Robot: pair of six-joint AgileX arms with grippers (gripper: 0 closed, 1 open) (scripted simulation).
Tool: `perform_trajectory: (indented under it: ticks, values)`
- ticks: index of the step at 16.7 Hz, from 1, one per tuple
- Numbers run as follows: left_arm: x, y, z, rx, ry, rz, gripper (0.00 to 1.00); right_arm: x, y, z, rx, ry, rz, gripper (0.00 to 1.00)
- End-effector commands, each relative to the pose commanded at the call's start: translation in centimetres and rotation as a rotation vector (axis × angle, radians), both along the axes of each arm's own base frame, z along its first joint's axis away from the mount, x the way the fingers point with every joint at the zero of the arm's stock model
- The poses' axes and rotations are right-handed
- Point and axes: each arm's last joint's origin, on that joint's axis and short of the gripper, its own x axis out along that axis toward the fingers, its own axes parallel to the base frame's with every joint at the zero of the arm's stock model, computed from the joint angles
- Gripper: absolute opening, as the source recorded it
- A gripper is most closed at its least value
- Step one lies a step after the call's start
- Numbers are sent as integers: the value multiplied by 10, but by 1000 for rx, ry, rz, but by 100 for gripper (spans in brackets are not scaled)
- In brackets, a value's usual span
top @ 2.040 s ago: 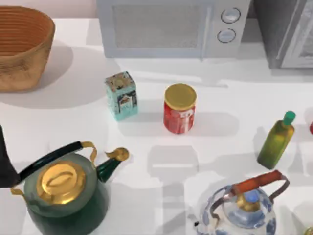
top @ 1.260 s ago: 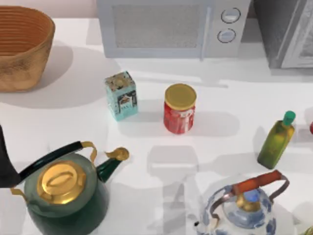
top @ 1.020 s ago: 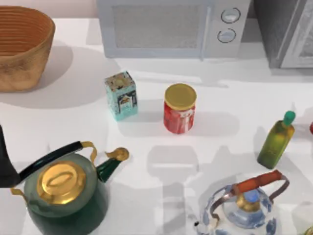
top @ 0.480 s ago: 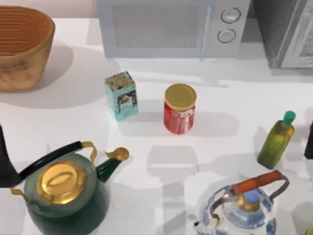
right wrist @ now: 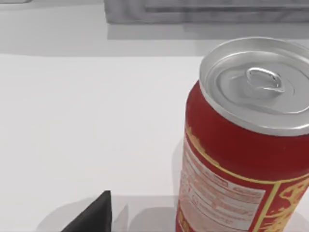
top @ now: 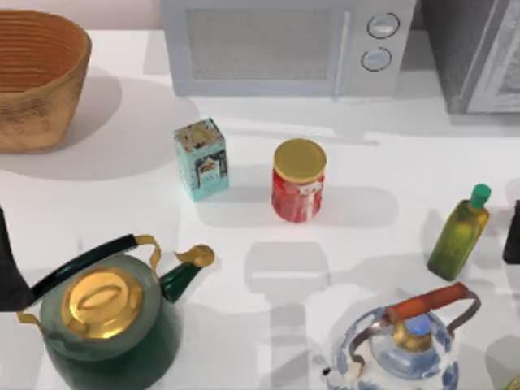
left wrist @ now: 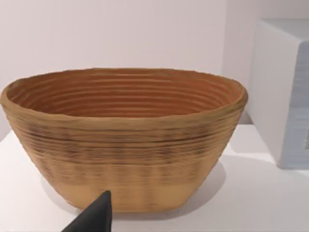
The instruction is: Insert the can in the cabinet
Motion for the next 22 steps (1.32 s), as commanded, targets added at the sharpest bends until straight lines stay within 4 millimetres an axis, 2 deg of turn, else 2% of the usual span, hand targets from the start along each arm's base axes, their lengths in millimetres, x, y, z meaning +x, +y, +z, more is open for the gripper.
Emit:
perform_trajectory:
  ticks: [3, 9, 15, 22]
  values:
    - [0, 0, 0, 0, 0, 0, 100, 12, 2, 0, 0, 10, -6, 100]
    - [0, 0, 0, 0, 0, 0, 100, 45, 0, -21, 2, 11, 1, 100]
    - [0, 0, 0, 0, 0, 0, 100, 52, -2, -25, 0, -2, 4, 100]
    - [0, 0, 0, 0, 0, 0, 100, 52, -2, -25, 0, -2, 4, 47]
